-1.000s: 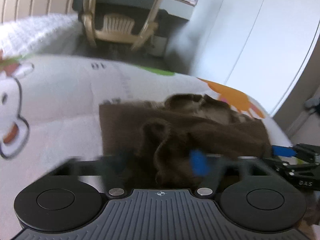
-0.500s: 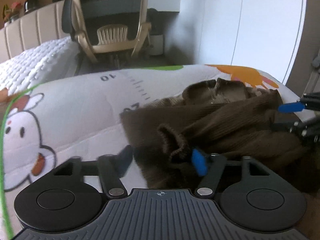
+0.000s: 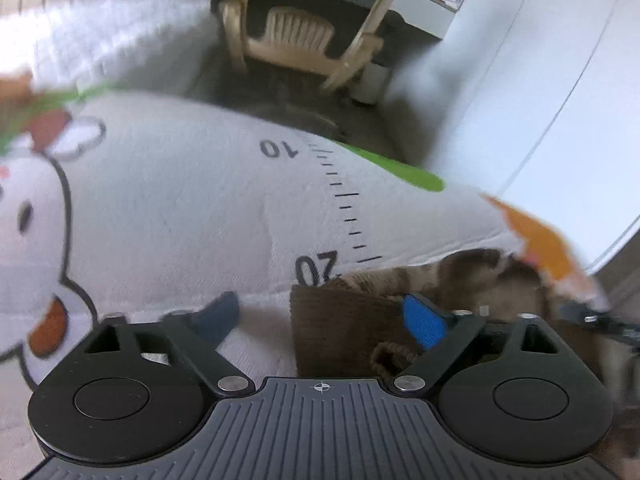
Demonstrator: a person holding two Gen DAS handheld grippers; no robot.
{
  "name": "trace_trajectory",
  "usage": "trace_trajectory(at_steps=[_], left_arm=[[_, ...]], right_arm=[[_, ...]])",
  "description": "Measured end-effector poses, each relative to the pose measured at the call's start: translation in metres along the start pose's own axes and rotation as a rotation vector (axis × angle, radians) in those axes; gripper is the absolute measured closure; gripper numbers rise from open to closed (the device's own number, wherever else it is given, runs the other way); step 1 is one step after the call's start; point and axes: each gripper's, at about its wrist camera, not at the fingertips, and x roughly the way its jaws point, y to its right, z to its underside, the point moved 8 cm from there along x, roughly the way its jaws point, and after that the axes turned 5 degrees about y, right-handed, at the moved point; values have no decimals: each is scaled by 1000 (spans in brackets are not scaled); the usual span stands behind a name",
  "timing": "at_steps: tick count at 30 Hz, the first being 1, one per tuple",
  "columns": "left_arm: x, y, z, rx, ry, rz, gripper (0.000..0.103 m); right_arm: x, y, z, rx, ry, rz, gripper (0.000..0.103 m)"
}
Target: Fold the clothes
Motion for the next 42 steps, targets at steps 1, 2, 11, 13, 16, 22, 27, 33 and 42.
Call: trace_trajectory(at_steps=[1,2,11,13,16,22,27,33,42], left_arm=[[0,7,2,48,13,-24,43],[1,15,4,96,25,-47,57],[-47,32,-6,136,80,46,88],[-75,37,-9,157,110,90,89],[-126,44,1,210,153,146,89],[-190,33,71,305,100,184,88],[-204,21,130,353,-38,233,60],[-218,16,137,319,-64,320,19],[-130,10,82,-39,-82,284,9]], right_arm=[[0,-8,3,-35,-4,4,83],[0,-11,3,-55,-2,13,87],[-63,-27,-20,-90,108,11,93],[-105,-39,-19,-110,156,-18,93],[-165,-59,-3,-153,209,-57,94],[-228,-79,86,-279,148,-74,91],[-240,-61,160,-345,-6,-27,72],[-272,-11,137,-95,68,-34,38],[-165,-26,111,274,-11,-268,36]])
